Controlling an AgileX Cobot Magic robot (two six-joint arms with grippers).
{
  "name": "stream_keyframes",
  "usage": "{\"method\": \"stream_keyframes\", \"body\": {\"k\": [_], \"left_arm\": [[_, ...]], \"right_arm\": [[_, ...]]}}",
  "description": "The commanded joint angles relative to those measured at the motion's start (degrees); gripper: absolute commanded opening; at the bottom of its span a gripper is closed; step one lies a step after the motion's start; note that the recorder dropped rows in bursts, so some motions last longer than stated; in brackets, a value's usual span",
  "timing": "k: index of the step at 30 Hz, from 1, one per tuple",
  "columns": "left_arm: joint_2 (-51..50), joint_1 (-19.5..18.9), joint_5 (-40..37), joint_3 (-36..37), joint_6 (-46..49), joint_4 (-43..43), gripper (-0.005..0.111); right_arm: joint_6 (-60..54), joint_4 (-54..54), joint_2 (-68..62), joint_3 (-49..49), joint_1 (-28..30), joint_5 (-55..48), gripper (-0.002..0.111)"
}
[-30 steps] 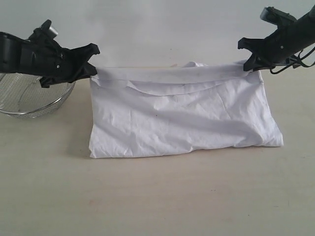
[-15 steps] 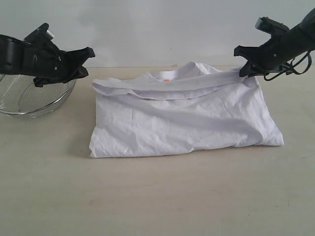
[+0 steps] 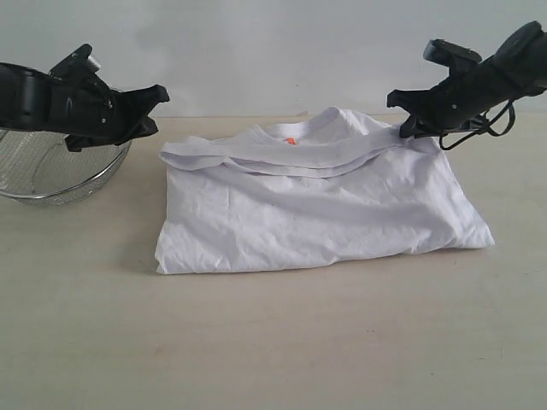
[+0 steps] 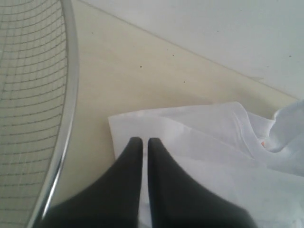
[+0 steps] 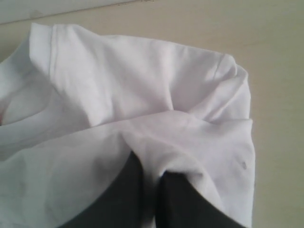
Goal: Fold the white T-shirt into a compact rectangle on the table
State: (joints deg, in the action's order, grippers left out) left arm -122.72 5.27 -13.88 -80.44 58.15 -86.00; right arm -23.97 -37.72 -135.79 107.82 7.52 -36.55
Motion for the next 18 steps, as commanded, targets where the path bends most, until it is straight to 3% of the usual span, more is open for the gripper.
{"method": "stream_keyframes", "body": {"k": [1,12,14,18], "left_arm": [[0.1,0.0,-1.4,-0.4,0.6,-0.4,0.004],[0.3,0.0,-7.1,-0.4,0.4,-0.2,0.004],[0.7,0.0,-7.1,-0.4,0.4,0.1,0.004],[1.2,0.0,-7.3,-0.4,0.4,0.3,0.004]], "right_arm": [[-0.8,0.3,0.2,0.3,0.0,1.7,0.0],[3.1,5.0,0.2,0.3,0.0,1.7,0.004],[3.1,5.0,0.2,0.3,0.0,1.7,0.013],[3.1,4.9,0.2,0.3,0.0,3.2,0.049]]}}
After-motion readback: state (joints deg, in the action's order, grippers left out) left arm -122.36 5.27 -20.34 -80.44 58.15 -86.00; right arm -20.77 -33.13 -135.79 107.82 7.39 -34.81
